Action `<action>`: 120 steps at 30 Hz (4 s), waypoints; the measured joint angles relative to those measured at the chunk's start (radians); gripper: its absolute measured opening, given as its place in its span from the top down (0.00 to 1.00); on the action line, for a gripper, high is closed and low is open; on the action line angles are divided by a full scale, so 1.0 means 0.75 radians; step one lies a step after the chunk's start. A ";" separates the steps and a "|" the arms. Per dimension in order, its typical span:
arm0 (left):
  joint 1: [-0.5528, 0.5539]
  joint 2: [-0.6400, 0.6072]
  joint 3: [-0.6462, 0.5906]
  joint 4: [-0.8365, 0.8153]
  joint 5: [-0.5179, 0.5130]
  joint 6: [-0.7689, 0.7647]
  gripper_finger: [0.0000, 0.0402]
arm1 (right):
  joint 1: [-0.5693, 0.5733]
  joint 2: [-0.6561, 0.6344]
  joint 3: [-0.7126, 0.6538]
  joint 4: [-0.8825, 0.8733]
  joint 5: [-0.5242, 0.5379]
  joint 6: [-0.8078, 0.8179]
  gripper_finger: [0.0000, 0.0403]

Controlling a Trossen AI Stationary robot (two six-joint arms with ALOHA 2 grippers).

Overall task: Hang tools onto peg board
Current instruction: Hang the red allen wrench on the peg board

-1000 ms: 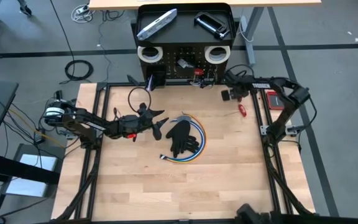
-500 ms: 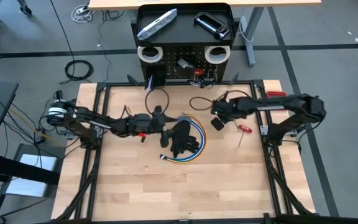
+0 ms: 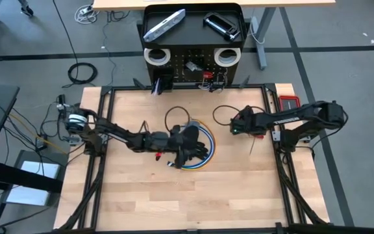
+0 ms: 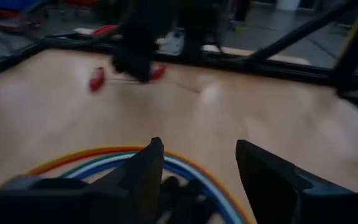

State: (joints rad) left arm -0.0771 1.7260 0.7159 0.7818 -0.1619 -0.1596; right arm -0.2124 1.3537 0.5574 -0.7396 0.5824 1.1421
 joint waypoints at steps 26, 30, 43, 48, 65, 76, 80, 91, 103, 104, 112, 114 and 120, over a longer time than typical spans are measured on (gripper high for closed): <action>-0.093 0.073 0.000 0.050 -0.295 -0.239 0.48 | -0.024 0.064 -0.159 0.962 -0.061 -0.650 0.98; -0.055 0.181 0.009 0.173 -0.319 -0.411 0.48 | 0.133 -0.081 -0.157 1.049 -0.019 -0.931 0.98; 0.082 0.386 0.186 0.321 -0.091 -0.732 0.37 | 0.616 -0.022 -0.155 1.449 0.224 -1.726 0.99; 0.109 0.386 0.241 0.329 -0.030 -0.792 0.34 | 0.648 0.007 -0.154 1.476 0.252 -1.763 0.99; 0.128 0.386 0.364 0.198 0.059 -0.870 0.78 | 0.648 0.007 -0.152 1.591 0.278 -1.770 0.98; 0.175 0.232 0.366 0.048 0.195 -0.806 0.88 | 0.723 -0.198 0.051 1.052 0.304 -1.433 0.71; 0.200 0.085 0.365 -0.156 0.101 -0.728 0.88 | 0.717 -0.266 0.081 0.904 0.302 -1.410 0.61; 0.196 -0.045 0.366 -0.485 -0.076 -0.862 0.88 | 0.655 -0.032 -0.025 1.134 0.284 -1.464 0.61; 0.140 -0.092 0.364 -0.614 -0.160 -0.830 0.88 | 0.651 0.049 -0.025 1.556 0.316 -1.703 0.63; 0.137 -0.108 0.364 -0.630 -0.182 -0.814 0.88 | 0.647 0.039 -0.024 1.559 0.317 -1.714 0.63; 0.112 -0.133 0.364 -0.648 -0.210 -0.777 0.88 | 0.528 0.048 -0.025 1.530 0.313 -1.733 0.64; 0.105 -0.133 0.364 -0.655 -0.222 -0.768 0.88 | 0.480 0.047 -0.025 1.512 0.276 -1.710 0.65; 0.093 -0.133 0.364 -0.650 -0.254 -0.751 0.88 | 0.423 0.047 -0.025 1.486 0.130 -1.699 0.75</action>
State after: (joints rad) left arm -0.0070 1.6260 0.9890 0.2947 -0.3523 -0.7227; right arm 0.1049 1.3891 0.5385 0.3752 0.6802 -0.1318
